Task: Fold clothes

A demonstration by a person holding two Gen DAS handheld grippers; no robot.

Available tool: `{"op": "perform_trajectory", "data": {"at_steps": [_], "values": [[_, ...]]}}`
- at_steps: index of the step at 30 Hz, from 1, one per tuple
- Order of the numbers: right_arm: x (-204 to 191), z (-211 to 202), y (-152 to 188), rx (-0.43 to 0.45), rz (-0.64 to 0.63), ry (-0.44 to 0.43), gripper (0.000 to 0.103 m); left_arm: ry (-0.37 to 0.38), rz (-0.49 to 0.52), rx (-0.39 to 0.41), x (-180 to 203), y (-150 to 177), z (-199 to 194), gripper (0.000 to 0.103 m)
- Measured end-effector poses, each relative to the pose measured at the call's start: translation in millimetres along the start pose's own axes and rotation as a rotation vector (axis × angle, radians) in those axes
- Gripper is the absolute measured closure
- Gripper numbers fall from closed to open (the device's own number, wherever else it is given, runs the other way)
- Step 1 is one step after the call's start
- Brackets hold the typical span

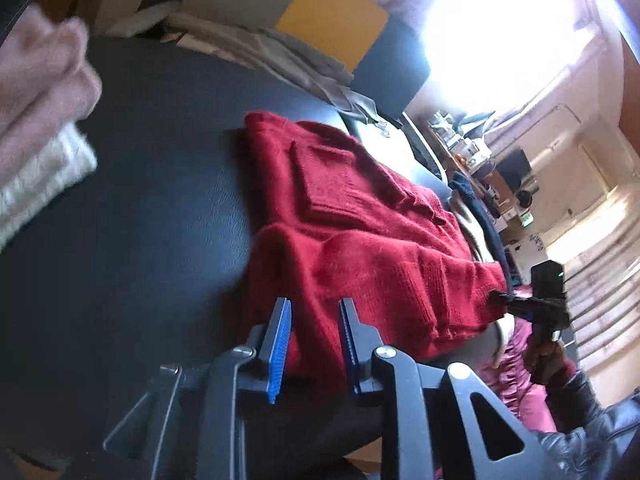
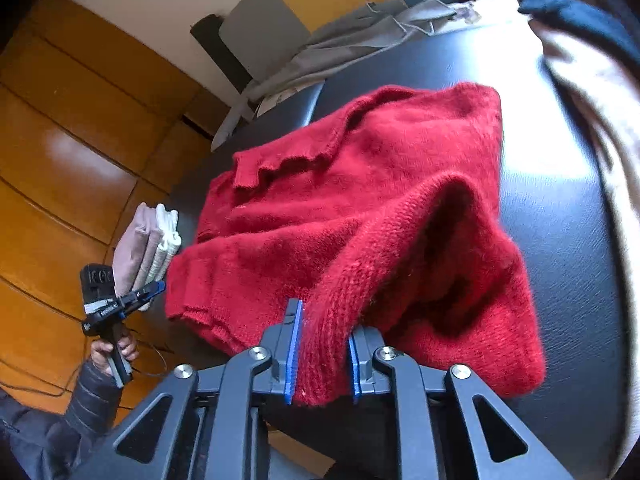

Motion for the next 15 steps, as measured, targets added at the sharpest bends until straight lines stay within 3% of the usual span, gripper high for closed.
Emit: {"op": "perform_trajectory", "data": {"at_steps": [6, 9, 11, 13, 15], "values": [[8, 9, 4, -0.001, 0.052, -0.014, 0.080, 0.015, 0.010, -0.038, 4, 8, 15, 0.077], [8, 10, 6, -0.005, 0.052, -0.004, 0.080, -0.016, 0.038, -0.054, 11, 12, 26, 0.077], [6, 12, 5, -0.014, 0.034, 0.008, 0.077, -0.019, 0.024, -0.089, 8, 12, 34, 0.079], [3, 14, 5, -0.024, 0.017, 0.021, 0.076, 0.009, 0.003, -0.086, 6, 11, 32, 0.094], [1, 16, 4, -0.033, -0.001, 0.033, 0.076, 0.041, -0.018, -0.080, 5, 9, 29, 0.096]]}}
Point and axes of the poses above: each gripper's, at about its wrist camera, not at the fingertips, and z roughly the way its jaws point, x to its right, y to its underside, the point moved 1 cm from there along z, roughly the way its jaws point, and after that the axes turned 3 degrees about -z, right-handed, at the moved point
